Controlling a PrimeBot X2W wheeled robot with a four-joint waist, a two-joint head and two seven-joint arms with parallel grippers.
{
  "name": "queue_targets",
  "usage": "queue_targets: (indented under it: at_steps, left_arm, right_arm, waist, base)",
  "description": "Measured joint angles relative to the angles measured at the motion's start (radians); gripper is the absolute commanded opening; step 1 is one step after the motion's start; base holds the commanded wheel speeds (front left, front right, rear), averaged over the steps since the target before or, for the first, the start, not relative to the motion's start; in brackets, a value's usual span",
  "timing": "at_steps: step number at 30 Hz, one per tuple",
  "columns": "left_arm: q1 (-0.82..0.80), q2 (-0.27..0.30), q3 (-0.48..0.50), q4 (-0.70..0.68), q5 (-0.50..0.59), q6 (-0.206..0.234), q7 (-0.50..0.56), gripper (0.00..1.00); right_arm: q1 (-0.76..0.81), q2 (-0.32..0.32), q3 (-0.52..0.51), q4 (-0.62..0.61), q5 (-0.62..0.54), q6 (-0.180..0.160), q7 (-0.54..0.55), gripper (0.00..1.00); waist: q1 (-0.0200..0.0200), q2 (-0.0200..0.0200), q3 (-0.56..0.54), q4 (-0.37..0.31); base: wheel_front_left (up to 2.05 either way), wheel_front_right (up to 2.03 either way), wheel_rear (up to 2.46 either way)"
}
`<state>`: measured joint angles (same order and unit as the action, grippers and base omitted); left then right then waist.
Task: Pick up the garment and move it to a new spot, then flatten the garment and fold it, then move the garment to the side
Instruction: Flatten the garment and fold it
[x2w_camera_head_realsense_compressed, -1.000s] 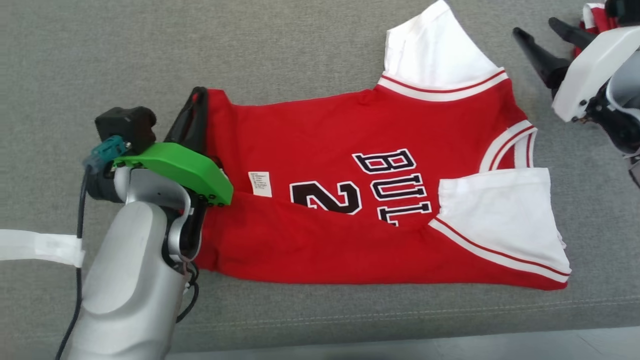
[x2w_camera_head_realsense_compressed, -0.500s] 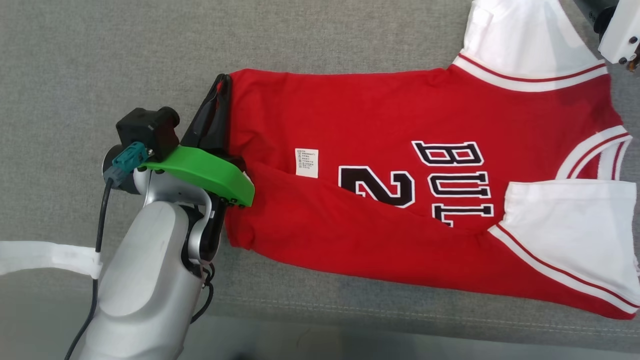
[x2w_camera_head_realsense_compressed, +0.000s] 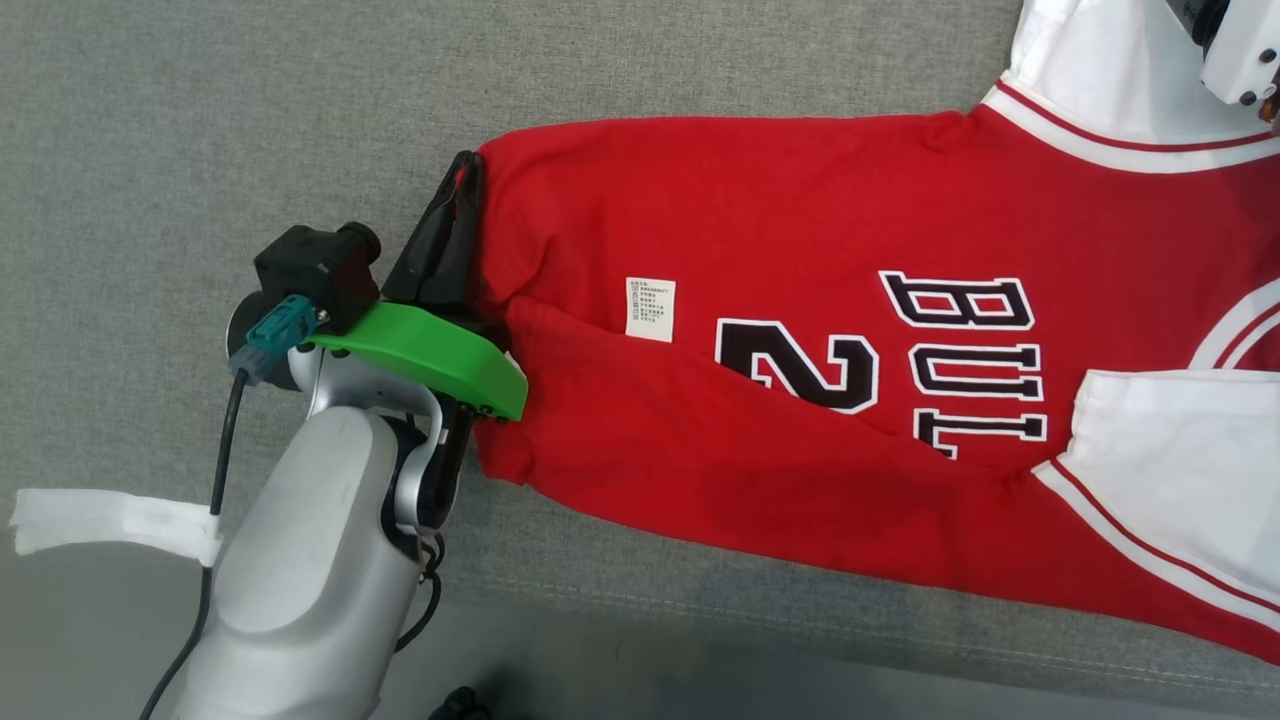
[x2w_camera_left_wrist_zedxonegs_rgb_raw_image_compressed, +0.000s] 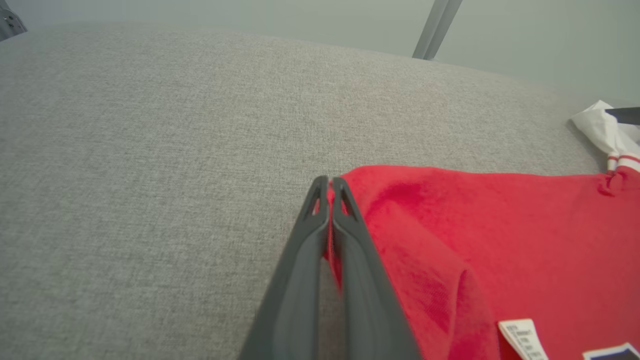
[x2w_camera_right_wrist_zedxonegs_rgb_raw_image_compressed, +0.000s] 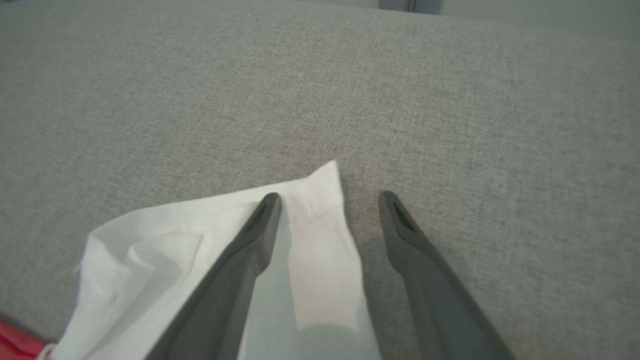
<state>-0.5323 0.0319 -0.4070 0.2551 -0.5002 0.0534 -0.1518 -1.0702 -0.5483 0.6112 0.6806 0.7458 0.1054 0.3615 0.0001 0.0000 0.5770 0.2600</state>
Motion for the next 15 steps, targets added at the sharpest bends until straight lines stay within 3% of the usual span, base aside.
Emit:
queue_targets:
  at_steps: [1, 2, 3, 4, 6, 15]
  left_arm:
    - [0.0, 0.0, -0.002, 0.001, -0.002, 0.0, -0.004, 0.0]
    - [-0.001, -0.001, -0.004, 0.002, -0.006, 0.001, -0.005, 0.0]
    - [-0.001, -0.001, -0.006, 0.004, -0.008, 0.001, -0.008, 0.0]
    - [-0.001, -0.001, -0.007, 0.006, -0.008, 0.001, -0.008, 0.0]
    - [-0.002, -0.002, -0.008, 0.011, -0.013, 0.002, -0.011, 0.0]
    - [-0.003, -0.004, 0.023, 0.04, -0.035, 0.01, -0.036, 0.0]
  right_arm:
    - [-0.004, 0.001, 0.001, 0.005, 0.0, 0.0, 0.0, 0.64]
    - [-0.008, 0.002, 0.003, 0.009, 0.0, 0.001, -0.002, 0.46]
    - [-0.01, 0.003, 0.004, 0.012, 0.0, 0.003, -0.007, 0.37]
    - [-0.013, 0.006, 0.005, 0.016, -0.001, 0.003, -0.009, 0.19]
    - [-0.016, 0.015, 0.006, 0.025, 0.0, 0.005, -0.01, 0.0]
    - [-0.019, 0.07, 0.016, 0.054, 0.001, 0.009, -0.077, 0.0]
  waist:
    - [0.0, 0.0, 0.001, 0.001]
    - [0.0, 0.0, 0.003, 0.002]
    - [0.0, 0.0, 0.004, 0.003]
    - [0.0, 0.0, 0.005, 0.003]
    - [0.0, 0.0, 0.006, 0.004]
    - [0.0, 0.0, -0.007, -0.023]
  base:
    - [0.0, 0.0, 0.0]
    - [0.0, 0.0, 0.0]
    - [0.0, 0.0, 0.0]
    - [0.0, 0.0, 0.0]
    - [0.0, 0.0, 0.0]
    - [0.0, 0.0, 0.0]
